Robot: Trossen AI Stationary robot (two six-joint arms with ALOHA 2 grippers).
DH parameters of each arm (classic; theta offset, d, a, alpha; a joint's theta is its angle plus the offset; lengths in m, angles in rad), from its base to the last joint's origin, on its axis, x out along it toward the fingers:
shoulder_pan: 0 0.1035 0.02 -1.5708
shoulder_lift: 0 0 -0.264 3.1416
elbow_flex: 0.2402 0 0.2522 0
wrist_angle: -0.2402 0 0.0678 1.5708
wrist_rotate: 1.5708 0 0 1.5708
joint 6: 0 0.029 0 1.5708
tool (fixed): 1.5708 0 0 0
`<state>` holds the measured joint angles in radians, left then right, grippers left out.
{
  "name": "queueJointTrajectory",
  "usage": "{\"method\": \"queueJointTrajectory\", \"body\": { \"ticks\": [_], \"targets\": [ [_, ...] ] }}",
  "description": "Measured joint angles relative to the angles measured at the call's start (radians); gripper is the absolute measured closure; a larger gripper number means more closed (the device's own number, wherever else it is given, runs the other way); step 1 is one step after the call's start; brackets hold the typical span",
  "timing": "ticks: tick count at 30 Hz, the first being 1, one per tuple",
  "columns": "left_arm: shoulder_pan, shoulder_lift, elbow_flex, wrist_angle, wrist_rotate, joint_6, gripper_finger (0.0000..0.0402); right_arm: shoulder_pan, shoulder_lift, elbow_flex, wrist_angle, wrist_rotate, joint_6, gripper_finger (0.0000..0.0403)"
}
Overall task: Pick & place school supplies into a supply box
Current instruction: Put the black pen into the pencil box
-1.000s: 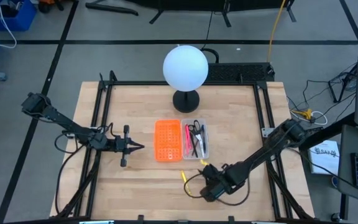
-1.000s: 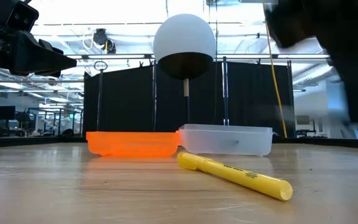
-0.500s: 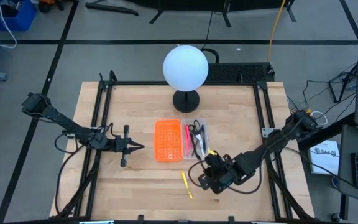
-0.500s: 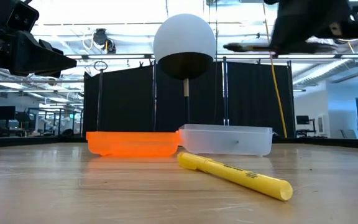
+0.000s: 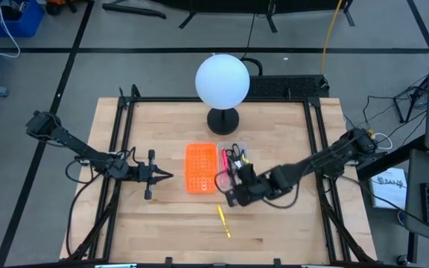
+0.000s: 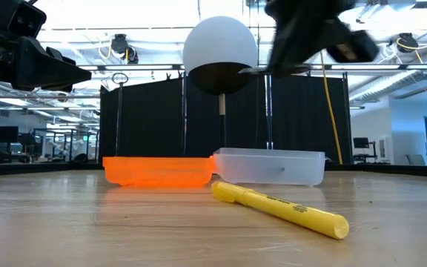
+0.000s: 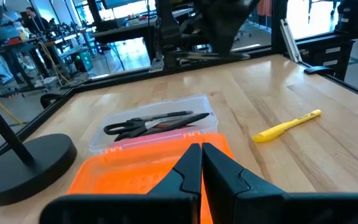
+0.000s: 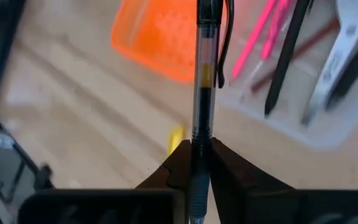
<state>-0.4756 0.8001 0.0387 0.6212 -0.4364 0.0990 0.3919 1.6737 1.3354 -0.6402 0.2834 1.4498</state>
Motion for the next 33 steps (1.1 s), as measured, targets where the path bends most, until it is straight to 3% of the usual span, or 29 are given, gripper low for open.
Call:
{"method": "queueJointTrajectory", "body": {
  "ticks": [9,17,23,33],
  "targets": [
    [0.0,0.0,0.0,0.015,0.0,0.094,0.038,-0.202,0.0,-0.005,0.037,0.005,-0.133,0.0379],
    [0.0,0.0,0.0,-0.014,0.0,0.078,0.038,-0.33,-0.001,-0.166,0.253,-0.079,-0.149,0.0379],
    [0.0,0.0,0.0,-0.013,0.0,0.076,0.038,-0.356,-0.001,-0.29,0.422,-0.128,-0.102,0.0379],
    [0.0,0.0,0.0,-0.007,0.0,0.077,0.038,-0.376,0.042,-0.323,0.424,-0.135,-0.076,0.0379]
  ]
}}
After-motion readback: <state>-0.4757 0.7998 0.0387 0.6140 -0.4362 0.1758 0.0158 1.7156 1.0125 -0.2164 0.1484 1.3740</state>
